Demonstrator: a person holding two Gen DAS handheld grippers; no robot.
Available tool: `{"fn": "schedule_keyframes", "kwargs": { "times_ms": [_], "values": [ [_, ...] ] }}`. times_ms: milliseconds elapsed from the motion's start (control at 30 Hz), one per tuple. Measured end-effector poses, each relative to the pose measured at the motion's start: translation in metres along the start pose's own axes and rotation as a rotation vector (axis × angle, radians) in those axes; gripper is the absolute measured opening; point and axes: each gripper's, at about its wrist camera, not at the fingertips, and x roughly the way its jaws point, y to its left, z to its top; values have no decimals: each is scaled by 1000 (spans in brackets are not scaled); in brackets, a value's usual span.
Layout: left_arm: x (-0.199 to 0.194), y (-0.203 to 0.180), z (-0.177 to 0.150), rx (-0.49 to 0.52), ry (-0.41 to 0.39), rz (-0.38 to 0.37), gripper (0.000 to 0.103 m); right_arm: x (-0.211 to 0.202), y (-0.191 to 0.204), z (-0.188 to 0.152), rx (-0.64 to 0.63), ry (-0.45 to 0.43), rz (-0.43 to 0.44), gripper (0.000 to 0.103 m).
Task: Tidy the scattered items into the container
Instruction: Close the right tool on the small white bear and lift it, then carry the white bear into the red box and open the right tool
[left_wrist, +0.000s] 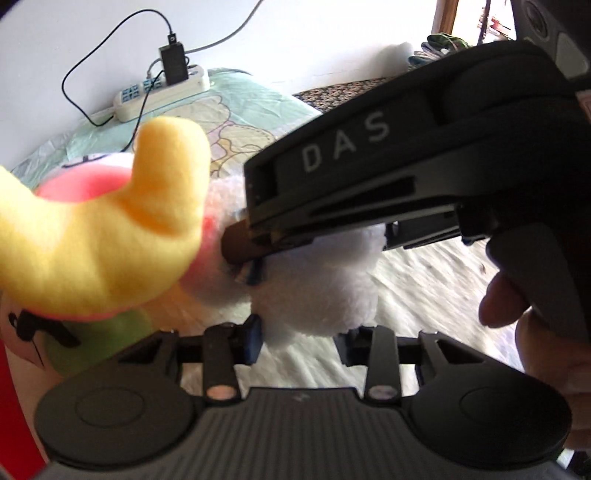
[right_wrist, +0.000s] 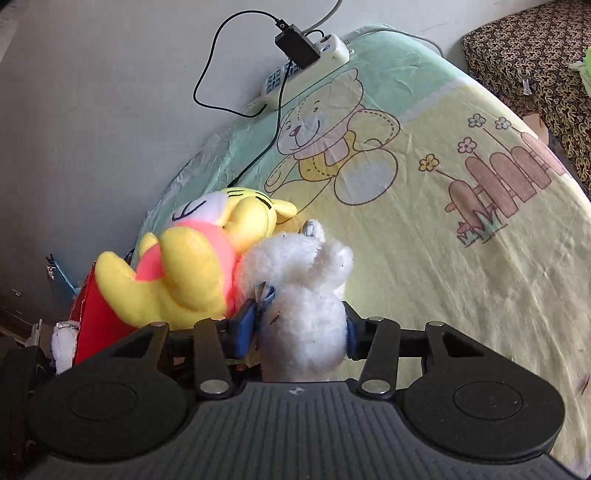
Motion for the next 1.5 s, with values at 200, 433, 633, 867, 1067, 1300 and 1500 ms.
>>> {"fn": "schedule_keyframes", "kwargs": {
  "times_ms": [200, 433, 633, 867, 1067, 1300, 1500],
  "values": [
    [-29, -3, -16, -19, 18, -103, 34, -24, 2, -32, 5, 34, 0, 46],
    [-56, -23, -27, -7, -48, -75, 30, -43, 25, -47, -51, -35, 1, 42],
    [-99, -36, -21, 85, -212, 10, 30, -82, 50, -53, -117, -168, 81, 41],
    [-146, -29, -31, 128, -335, 113, 29, -97, 85, -59, -157, -253, 188, 41],
    [-186, 18, -45, 99, -395, 219, 29, -71, 148, -57, -249, -262, 280, 41],
    [-217, 103, -73, 21, -380, 346, 29, -3, 238, -65, -362, -217, 342, 41],
    [-203, 181, -99, -59, -265, 365, 30, 76, 279, -74, -374, -145, 295, 41]
  ]
}}
